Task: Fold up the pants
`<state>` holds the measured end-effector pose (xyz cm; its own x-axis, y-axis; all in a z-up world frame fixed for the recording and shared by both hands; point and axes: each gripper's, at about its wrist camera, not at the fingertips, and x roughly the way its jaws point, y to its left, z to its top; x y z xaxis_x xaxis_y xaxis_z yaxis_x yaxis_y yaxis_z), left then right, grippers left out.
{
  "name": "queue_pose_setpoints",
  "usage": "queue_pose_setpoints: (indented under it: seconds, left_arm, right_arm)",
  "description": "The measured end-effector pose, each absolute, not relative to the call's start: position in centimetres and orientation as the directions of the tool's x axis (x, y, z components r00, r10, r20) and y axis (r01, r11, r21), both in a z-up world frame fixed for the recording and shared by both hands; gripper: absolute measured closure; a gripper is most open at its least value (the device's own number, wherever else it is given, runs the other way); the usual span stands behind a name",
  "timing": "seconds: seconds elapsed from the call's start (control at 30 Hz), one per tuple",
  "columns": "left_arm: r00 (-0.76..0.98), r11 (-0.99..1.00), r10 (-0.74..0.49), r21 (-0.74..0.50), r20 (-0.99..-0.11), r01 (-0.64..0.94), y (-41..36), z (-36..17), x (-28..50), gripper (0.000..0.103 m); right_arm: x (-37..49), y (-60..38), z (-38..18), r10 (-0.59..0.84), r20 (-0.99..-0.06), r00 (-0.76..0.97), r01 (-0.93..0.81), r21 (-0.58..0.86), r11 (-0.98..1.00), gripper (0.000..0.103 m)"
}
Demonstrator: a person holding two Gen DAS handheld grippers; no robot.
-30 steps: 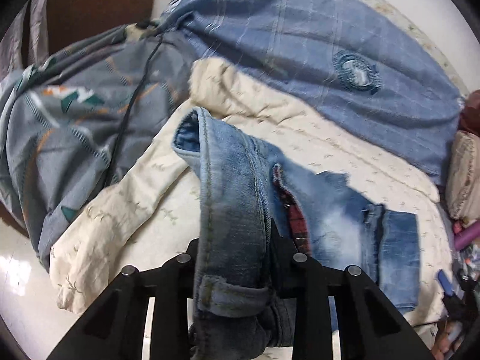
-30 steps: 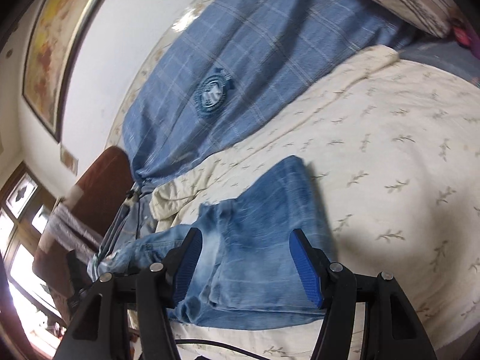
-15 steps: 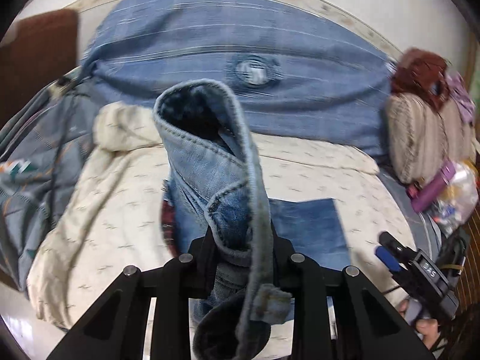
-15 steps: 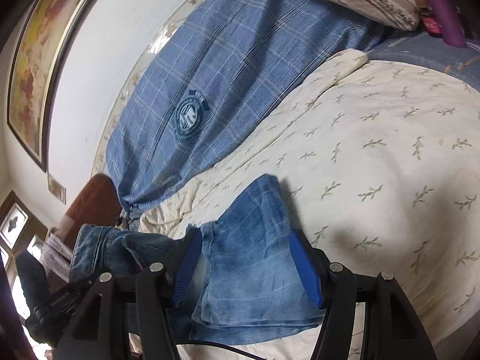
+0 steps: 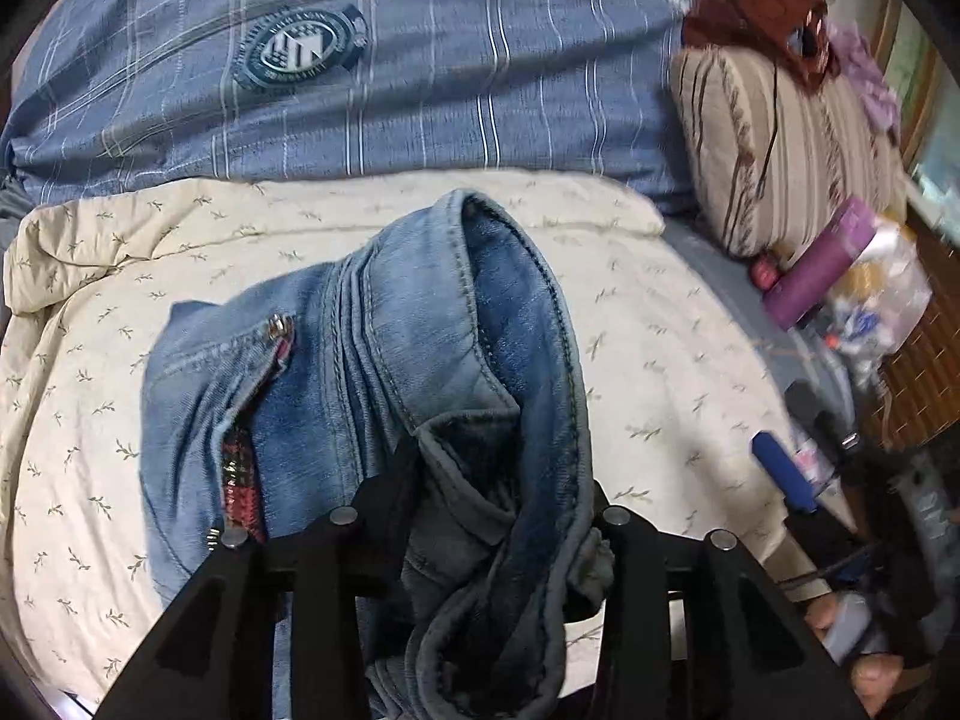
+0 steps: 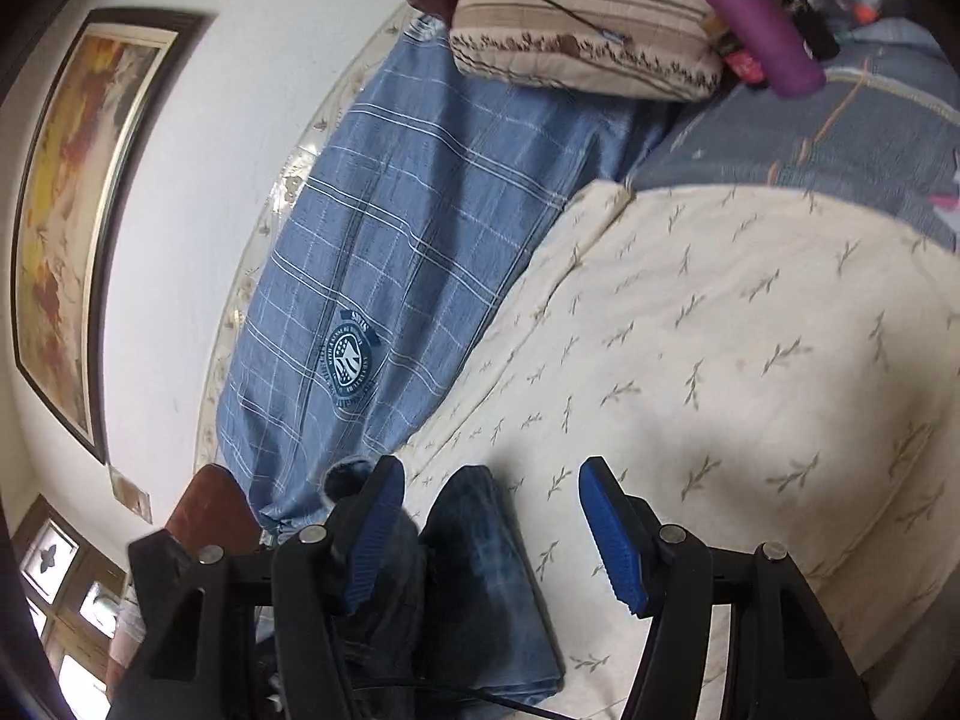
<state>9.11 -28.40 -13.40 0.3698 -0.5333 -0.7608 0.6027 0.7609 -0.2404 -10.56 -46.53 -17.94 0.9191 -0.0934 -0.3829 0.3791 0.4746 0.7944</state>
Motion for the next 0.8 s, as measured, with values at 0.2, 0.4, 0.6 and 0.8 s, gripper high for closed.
queue_pose_setpoints:
  seconds: [0.2, 0.4, 0.6, 0.8]
  left_arm:
    - [0.312, 0.655, -0.71, -0.43, -0.631, 0.622, -26.0, -9.4, 8.8, 0.021]
    - [0.54, 0.77, -0.537, -0.117, -0.648, 0.627, -22.6, -7.1, 8.3, 0.021]
    - [0.653, 0.853, -0.253, 0.153, -0.714, 0.499, -19.6, -13.0, 9.9, 0.021]
    - [0.583, 0.85, -0.208, 0.151, -0.786, 0.505, -19.7, -17.5, 11.5, 0.021]
  right_arm:
    - [-9.4, -44.7, -17.0, -0.09, -0.397, 0.913, 0.38, 0.752, 0.538, 0.039]
    - [-8.3, -42.4, -15.7, -0.079, -0.388, 0.918, 0.346, 0.688, 0.637, 0.039]
    - [-3.0, -39.9, -14.2, 0.149, -0.4, 0.905, 0.188, 0.687, 0.702, 0.039]
    - [4.0, -38.9, -15.0, 0.286, -0.412, 0.865, 0.134, 0.739, 0.661, 0.04]
